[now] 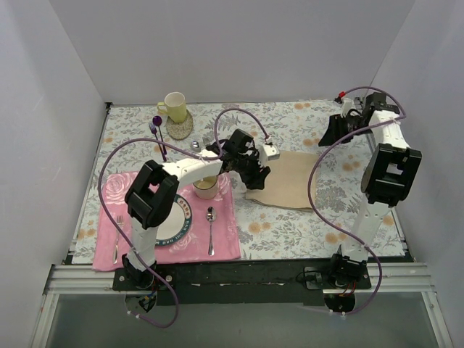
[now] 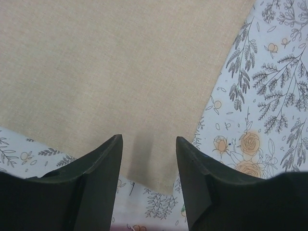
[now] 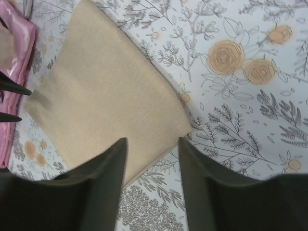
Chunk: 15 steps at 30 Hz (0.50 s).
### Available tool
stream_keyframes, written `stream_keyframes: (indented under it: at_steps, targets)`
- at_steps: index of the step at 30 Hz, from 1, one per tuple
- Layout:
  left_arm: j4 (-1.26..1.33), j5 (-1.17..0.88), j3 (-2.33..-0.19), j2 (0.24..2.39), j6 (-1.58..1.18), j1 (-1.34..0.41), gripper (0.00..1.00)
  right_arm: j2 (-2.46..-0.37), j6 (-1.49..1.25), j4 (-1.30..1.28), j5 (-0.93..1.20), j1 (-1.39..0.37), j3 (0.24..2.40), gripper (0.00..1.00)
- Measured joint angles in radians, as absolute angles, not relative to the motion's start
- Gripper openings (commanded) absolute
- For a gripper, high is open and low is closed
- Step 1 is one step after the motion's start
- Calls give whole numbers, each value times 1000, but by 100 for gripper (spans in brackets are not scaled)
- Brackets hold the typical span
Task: Fold the napkin into a case and place the utensils inside
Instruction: Smooth out the square-folded napkin at the center of the board.
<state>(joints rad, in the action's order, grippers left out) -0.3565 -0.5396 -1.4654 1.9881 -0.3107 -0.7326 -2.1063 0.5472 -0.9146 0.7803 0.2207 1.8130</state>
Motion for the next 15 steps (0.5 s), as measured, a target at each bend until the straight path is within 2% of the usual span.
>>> stream_keyframes:
  at_steps: [4, 11, 15]
  targets:
    - [-376, -528, -1463, 1998, -304, -741, 37, -2067, 565, -935, 821, 200, 1762, 26]
    - [-410, -472, -1469, 2059, -289, -770, 29, -2046, 588, -982, 827, 115, 1382, 22]
    - [-438, -444, -1466, 2074, -295, -796, 25, -2046, 596, -995, 764, 101, 1334, 22]
